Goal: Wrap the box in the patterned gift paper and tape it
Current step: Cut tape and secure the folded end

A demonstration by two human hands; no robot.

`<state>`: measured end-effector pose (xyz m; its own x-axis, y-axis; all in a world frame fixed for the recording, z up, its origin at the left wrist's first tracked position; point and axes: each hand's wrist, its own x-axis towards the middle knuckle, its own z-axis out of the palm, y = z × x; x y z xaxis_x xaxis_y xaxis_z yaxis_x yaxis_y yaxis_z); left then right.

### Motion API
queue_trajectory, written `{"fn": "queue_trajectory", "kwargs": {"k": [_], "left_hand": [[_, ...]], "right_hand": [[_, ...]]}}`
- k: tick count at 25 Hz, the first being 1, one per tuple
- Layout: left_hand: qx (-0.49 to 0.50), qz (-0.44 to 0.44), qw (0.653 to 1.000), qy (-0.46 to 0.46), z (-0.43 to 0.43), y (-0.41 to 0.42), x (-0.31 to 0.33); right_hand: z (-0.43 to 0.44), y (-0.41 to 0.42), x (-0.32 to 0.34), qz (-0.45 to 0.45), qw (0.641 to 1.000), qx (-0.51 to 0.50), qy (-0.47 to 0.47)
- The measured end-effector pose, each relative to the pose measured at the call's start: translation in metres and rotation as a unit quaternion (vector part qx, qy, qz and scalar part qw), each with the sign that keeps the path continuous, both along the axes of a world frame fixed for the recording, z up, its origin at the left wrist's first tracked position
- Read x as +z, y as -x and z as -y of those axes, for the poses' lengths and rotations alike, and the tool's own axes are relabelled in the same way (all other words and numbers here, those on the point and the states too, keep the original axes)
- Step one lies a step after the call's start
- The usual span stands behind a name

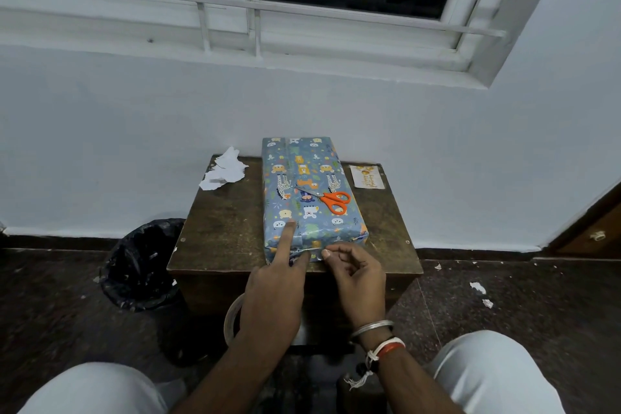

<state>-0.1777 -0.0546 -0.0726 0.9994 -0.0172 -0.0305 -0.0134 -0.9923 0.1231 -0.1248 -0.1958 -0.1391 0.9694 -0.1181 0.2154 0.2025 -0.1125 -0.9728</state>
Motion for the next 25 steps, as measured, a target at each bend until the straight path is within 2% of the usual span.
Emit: {"fn": "queue_trajectory", "kwargs": {"k": [7,12,14,17,20,25], "left_hand": [[0.008,0.001,1.000,-0.004,0.000,-0.002,-0.004],[0.004,0.003,1.000,-0.011,0.001,-0.002,-0.003],[0.003,0.004,1.000,-0.012,0.000,-0.003,-0.002],[-0.003,0.000,1.000,-0.010,0.000,-0.003,-0.001],[-0.009,0.006,1.000,-0.006,-0.002,-0.002,0.001],[-0.016,0.003,1.000,0.015,-0.005,-0.003,0.004]], "right_hand": [[-0.008,-0.005,-0.002,0.022,0.998,-0.036,0.035],[-0.010,-0.005,0.006,0.060,0.986,-0.074,0.138],[-0.007,-0.005,0.011,0.099,0.960,-0.068,0.252],[0.003,-0.010,0.017,0.161,0.881,-0.093,0.435],[0.010,-0.016,0.020,0.210,0.843,-0.112,0.483],[0.015,-0.018,0.025,0.213,0.820,-0.111,0.520]]}}
